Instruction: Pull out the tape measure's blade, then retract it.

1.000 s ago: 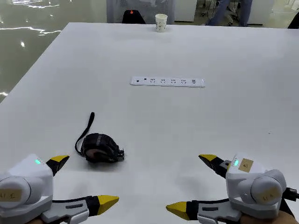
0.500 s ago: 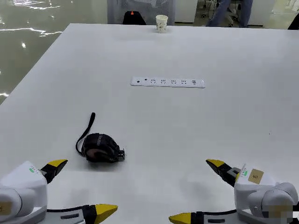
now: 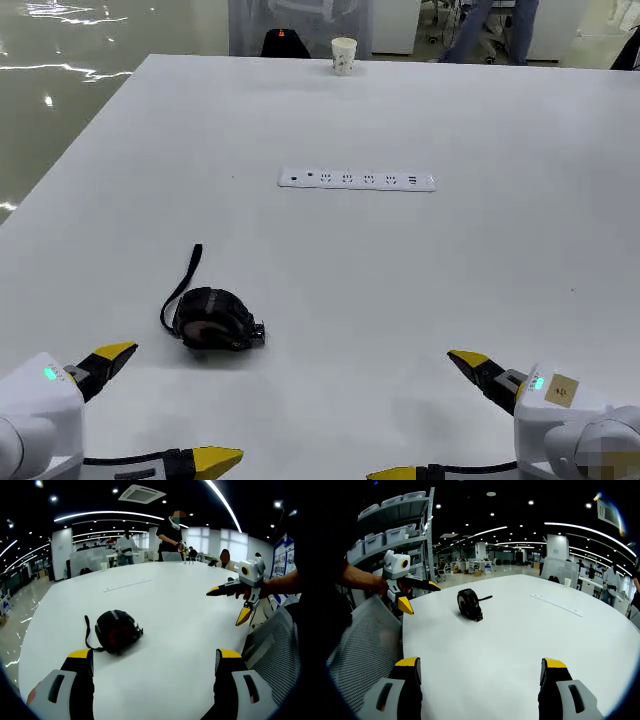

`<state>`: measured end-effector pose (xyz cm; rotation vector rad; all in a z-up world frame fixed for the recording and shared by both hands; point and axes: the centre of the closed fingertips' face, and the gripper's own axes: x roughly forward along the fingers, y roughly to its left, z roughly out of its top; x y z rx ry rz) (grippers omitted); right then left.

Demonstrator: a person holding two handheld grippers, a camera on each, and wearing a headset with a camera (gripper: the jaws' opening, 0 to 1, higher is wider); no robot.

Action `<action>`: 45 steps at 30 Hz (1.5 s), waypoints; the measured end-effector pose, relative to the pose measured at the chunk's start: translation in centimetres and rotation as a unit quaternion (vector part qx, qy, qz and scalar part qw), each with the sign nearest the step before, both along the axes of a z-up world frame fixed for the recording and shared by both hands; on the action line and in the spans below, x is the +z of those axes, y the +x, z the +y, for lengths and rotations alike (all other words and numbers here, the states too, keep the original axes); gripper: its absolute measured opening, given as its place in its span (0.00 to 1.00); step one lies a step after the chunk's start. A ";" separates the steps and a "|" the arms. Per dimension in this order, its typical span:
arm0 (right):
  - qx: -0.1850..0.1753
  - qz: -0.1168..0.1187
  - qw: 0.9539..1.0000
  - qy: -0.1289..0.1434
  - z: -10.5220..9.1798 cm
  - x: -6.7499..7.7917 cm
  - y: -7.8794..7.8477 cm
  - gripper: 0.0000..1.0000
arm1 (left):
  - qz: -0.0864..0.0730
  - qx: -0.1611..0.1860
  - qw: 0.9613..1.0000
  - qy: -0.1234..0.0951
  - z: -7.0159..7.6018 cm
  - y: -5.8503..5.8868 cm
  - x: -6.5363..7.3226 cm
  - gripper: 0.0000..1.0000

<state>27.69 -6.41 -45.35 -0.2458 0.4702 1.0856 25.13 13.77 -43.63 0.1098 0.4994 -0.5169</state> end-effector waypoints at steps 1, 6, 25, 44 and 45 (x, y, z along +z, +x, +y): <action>0.000 0.000 1.000 0.000 0.0 0.0 0.0 0.99 | 0.000 -0.001 1.000 0.000 0.0 -0.1 0.0 0.99; 0.000 -0.001 1.000 0.001 -0.2 0.1 -0.1 0.99 | 0.001 0.000 1.000 -0.003 0.0 -0.4 -0.1 0.98; -0.010 0.005 1.000 0.015 -0.6 1.0 -0.1 0.99 | 0.009 0.000 1.000 -0.002 -0.2 -0.5 0.4 0.99; -0.012 0.003 1.000 0.015 -0.7 1.3 0.1 0.99 | 0.012 0.005 1.000 -0.022 0.2 -0.2 0.7 0.99; -0.012 0.003 1.000 0.015 -0.7 1.3 0.0 0.99 | 0.012 0.004 1.000 -0.022 0.3 -0.2 0.7 0.99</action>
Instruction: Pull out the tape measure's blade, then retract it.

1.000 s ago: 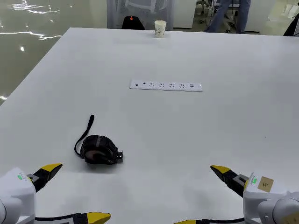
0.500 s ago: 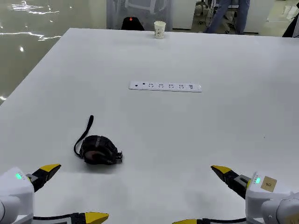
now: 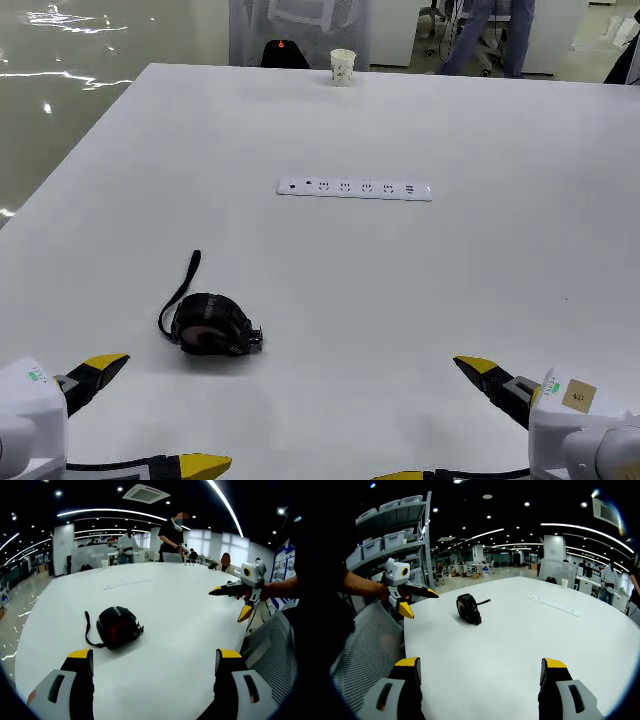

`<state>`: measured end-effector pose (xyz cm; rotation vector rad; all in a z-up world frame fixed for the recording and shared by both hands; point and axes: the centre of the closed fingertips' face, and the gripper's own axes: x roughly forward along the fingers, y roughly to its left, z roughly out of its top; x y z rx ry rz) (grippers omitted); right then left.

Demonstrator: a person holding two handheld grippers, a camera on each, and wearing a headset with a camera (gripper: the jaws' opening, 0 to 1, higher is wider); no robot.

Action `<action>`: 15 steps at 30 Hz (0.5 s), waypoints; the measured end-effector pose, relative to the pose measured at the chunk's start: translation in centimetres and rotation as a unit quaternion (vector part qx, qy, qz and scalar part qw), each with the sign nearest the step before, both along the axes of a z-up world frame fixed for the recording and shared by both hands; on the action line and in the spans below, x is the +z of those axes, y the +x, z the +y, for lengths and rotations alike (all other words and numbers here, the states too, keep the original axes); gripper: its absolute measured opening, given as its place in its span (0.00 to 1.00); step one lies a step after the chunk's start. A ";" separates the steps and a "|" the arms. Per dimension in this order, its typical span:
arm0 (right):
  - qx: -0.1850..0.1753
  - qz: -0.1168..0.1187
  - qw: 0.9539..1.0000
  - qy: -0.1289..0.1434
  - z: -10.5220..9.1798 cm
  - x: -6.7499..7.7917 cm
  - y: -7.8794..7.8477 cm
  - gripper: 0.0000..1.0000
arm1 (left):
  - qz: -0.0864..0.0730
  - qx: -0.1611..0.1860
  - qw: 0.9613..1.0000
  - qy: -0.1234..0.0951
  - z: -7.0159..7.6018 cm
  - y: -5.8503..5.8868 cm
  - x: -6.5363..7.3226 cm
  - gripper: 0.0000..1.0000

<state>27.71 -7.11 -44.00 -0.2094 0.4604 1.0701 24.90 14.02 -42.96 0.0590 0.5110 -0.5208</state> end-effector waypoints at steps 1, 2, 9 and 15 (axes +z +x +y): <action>0.000 0.000 1.000 0.000 0.0 0.0 0.0 0.99 | 0.000 0.000 1.000 -0.001 0.0 0.0 0.0 0.99; 0.000 0.000 1.000 -0.001 0.0 0.0 0.0 0.99 | 0.001 -0.001 1.000 -0.004 0.0 0.0 0.1 0.99; 0.000 -0.001 1.000 0.001 -0.1 0.2 -0.1 0.99 | 0.001 -0.002 1.000 -0.007 0.1 0.0 0.2 0.99; 0.000 -0.001 1.000 0.000 -0.2 0.2 -0.1 0.99 | 0.002 -0.005 1.000 -0.005 0.1 -0.2 0.1 0.99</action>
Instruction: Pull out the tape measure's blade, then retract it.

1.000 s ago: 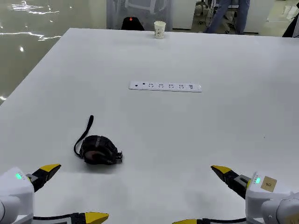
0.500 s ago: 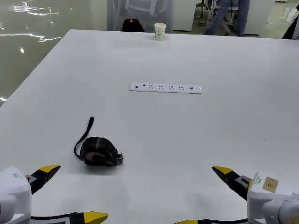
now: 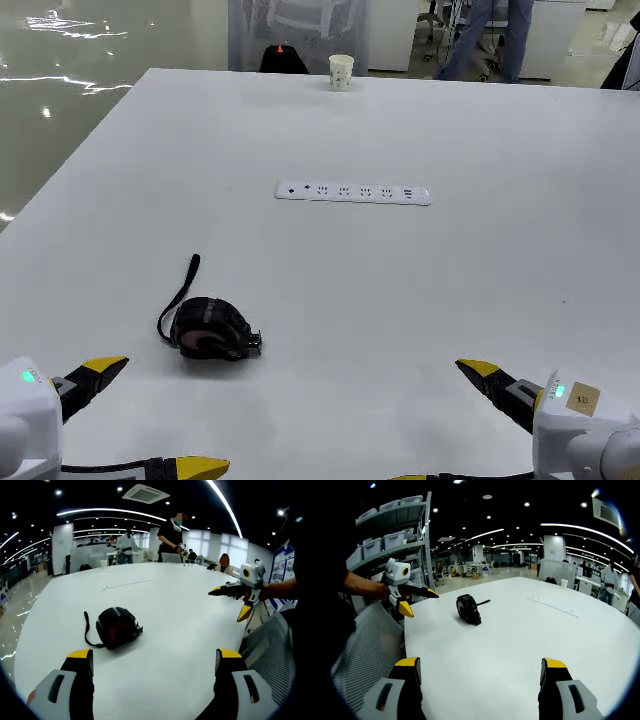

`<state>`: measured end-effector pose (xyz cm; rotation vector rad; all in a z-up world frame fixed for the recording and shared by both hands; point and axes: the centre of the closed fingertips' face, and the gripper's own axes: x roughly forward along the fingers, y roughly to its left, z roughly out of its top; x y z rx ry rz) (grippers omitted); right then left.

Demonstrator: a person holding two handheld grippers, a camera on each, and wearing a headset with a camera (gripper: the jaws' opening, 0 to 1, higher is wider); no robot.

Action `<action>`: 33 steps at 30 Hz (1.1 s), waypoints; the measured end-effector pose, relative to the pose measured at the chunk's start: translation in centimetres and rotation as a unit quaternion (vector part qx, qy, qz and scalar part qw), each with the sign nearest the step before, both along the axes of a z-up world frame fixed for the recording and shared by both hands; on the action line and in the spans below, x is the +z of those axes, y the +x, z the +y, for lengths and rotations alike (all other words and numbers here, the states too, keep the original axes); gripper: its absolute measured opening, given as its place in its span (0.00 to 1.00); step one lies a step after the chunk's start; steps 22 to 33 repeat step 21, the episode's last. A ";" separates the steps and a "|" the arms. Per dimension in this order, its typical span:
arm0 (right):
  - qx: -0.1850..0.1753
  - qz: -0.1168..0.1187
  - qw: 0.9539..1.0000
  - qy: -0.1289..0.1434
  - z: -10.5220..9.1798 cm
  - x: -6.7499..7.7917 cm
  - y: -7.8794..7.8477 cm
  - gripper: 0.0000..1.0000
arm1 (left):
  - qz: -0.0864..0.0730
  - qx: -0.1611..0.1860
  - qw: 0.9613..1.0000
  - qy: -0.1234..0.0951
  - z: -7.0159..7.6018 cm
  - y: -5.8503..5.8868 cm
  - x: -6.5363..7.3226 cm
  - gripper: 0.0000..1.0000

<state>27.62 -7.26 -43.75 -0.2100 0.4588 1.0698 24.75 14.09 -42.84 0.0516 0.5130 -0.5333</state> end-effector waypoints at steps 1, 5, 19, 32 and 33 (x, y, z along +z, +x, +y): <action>0.000 0.000 1.000 0.000 0.0 0.0 0.0 0.99 | 0.000 0.000 1.000 -0.001 0.0 0.0 0.0 0.99; -0.001 0.000 1.000 -0.001 -0.1 0.0 0.1 0.99 | 0.000 0.001 1.000 -0.005 0.0 0.0 0.1 0.99; 0.001 0.000 1.000 -0.002 -0.1 0.0 0.0 0.99 | 0.000 0.002 1.000 -0.007 0.2 -0.1 0.1 0.99; 0.000 0.001 1.000 -0.001 0.0 0.0 0.0 0.99 | 0.000 0.001 1.000 -0.008 0.2 -0.1 0.1 0.99; 0.000 0.001 1.000 -0.001 0.0 0.0 0.0 0.99 | 0.000 0.001 1.000 -0.008 0.2 -0.1 0.1 0.99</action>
